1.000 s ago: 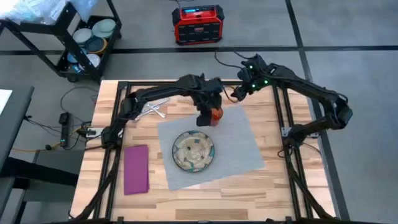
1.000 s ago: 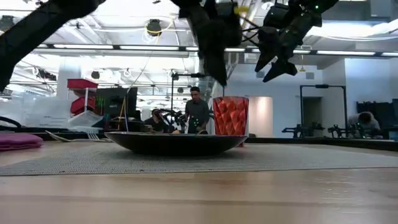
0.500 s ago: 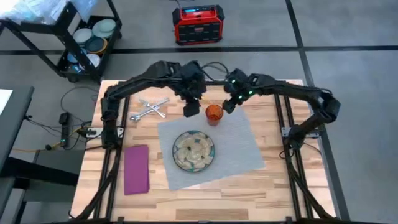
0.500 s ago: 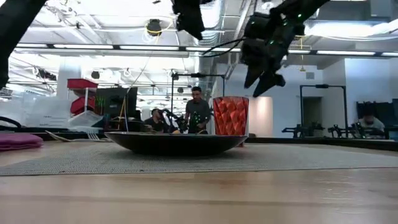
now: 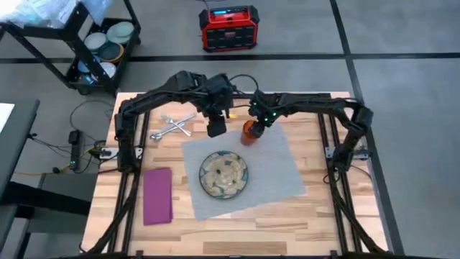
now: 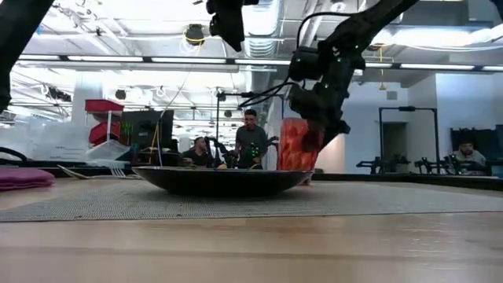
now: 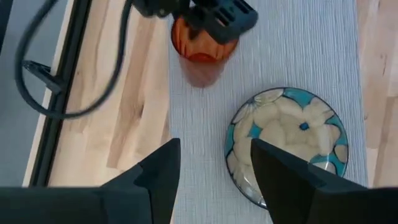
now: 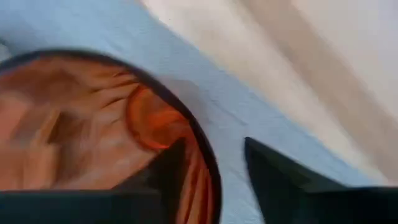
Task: Set table place
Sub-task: Put the orange cup on the placemat to the top right of the plate
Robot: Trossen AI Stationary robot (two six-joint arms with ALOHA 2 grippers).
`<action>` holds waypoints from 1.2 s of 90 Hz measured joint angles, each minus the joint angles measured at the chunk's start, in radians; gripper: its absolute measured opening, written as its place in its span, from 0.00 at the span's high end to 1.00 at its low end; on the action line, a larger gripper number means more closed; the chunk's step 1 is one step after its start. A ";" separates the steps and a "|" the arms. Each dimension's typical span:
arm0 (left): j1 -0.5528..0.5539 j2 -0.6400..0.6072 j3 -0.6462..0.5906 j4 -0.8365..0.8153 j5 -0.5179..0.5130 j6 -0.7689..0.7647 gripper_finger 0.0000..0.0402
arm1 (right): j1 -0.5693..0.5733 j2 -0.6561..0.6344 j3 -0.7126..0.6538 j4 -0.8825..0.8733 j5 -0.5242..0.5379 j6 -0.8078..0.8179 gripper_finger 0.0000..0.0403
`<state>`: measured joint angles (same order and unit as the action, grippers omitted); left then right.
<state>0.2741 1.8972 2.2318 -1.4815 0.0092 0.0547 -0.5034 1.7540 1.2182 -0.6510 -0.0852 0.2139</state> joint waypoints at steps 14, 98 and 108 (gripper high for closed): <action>0.000 0.000 0.000 -0.019 -0.013 -0.015 0.56 | -0.098 -0.060 0.000 -0.047 0.035 -0.037 0.99; 0.000 0.000 0.000 -0.032 -0.026 -0.013 0.56 | -0.565 -0.163 0.000 -0.323 0.057 -0.275 0.76; 0.000 0.000 0.000 -0.033 -0.026 -0.014 0.56 | -0.566 -0.163 0.000 -0.309 0.058 -0.274 0.71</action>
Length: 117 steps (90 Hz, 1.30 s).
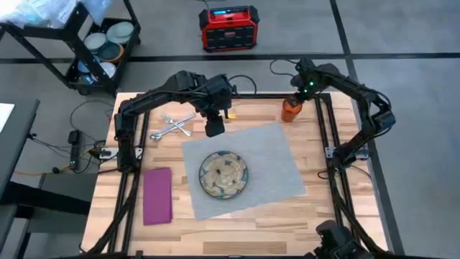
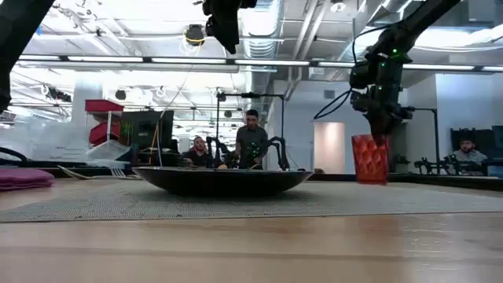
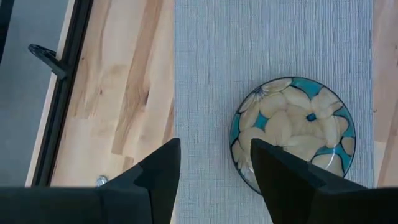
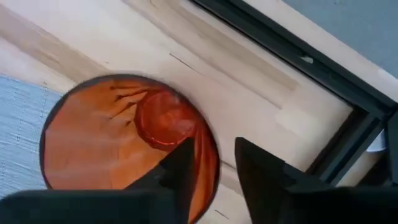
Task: Set table place
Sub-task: Put the orange cup on the placemat to the top right of the plate, then adjust the placemat
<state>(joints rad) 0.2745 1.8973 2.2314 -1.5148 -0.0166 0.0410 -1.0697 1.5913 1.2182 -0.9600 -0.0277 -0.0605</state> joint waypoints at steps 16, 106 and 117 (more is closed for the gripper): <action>0.000 0.000 0.000 -0.033 0.000 0.000 0.56 | -0.005 -0.035 0.000 0.035 0.000 0.003 0.65; 0.444 -0.440 -1.244 0.656 0.024 -0.425 0.59 | 0.560 -0.273 -0.001 0.087 0.065 0.326 0.67; 0.469 -0.439 -1.305 0.730 0.002 -0.674 0.62 | 0.569 -0.211 -0.002 0.101 0.064 0.321 0.67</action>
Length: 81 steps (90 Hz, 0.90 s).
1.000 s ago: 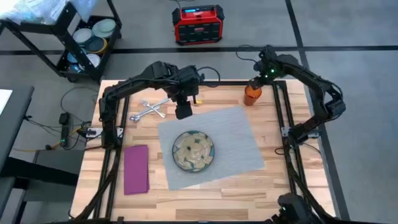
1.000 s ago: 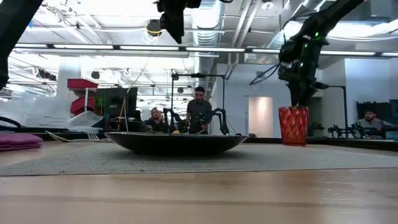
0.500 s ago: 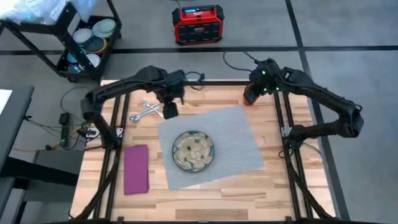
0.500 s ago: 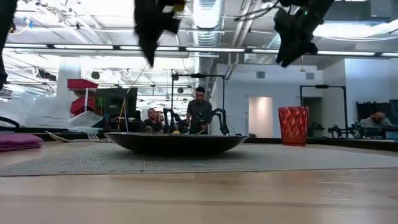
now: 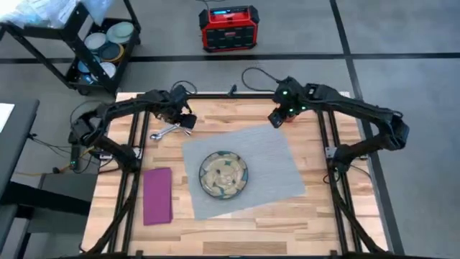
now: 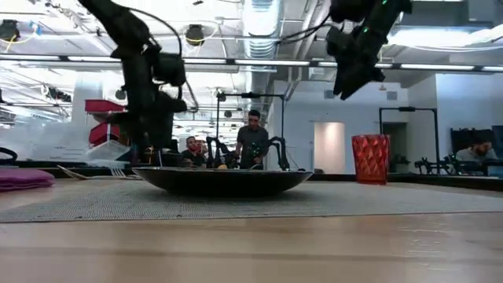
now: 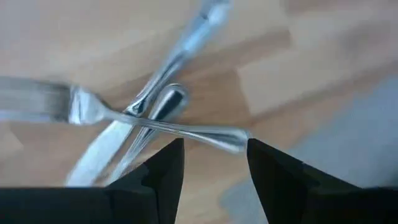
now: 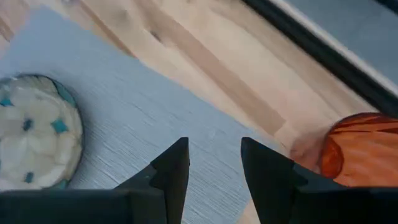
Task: Set table place
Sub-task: Adjust the placemat
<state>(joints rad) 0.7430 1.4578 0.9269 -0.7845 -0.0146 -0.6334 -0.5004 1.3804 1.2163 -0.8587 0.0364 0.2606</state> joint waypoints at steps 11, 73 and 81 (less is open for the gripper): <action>0.004 0.000 -0.009 0.020 -0.093 -0.188 0.65 | 0.006 0.037 0.000 0.052 0.000 -0.026 0.67; -0.289 0.000 -0.012 0.046 0.159 0.293 0.65 | 0.054 0.058 -0.240 0.016 -0.164 -0.103 0.67; -0.342 -0.001 -0.034 0.044 0.138 0.235 0.65 | 0.106 0.058 -0.327 0.103 -0.161 -0.019 0.71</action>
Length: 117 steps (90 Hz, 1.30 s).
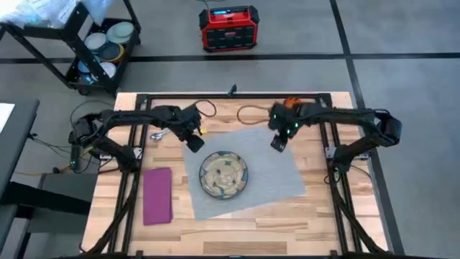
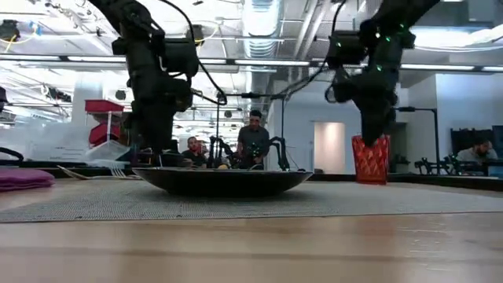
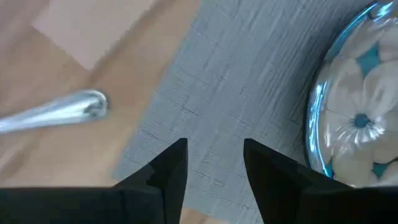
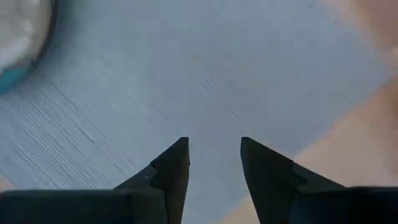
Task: Set table place
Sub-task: Adjust the placemat
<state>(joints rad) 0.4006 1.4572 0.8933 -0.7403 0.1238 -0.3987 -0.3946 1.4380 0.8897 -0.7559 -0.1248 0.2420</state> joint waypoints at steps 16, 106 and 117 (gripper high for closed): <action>-0.101 0.000 -0.056 -0.001 -0.068 -0.113 0.65 | 0.102 0.000 -0.110 0.115 0.018 0.152 0.96; -0.158 0.000 -0.251 0.328 -0.125 -0.131 0.70 | 0.589 -0.046 -0.281 0.194 0.129 0.914 1.00; -0.168 -0.005 -0.249 0.316 -0.123 -0.132 0.70 | 0.598 -0.112 -0.268 0.129 0.216 0.960 1.00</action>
<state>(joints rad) 0.2328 1.4524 0.6438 -0.4244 0.0003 -0.5311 0.2029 1.3259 0.6220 -0.6272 0.0912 1.2022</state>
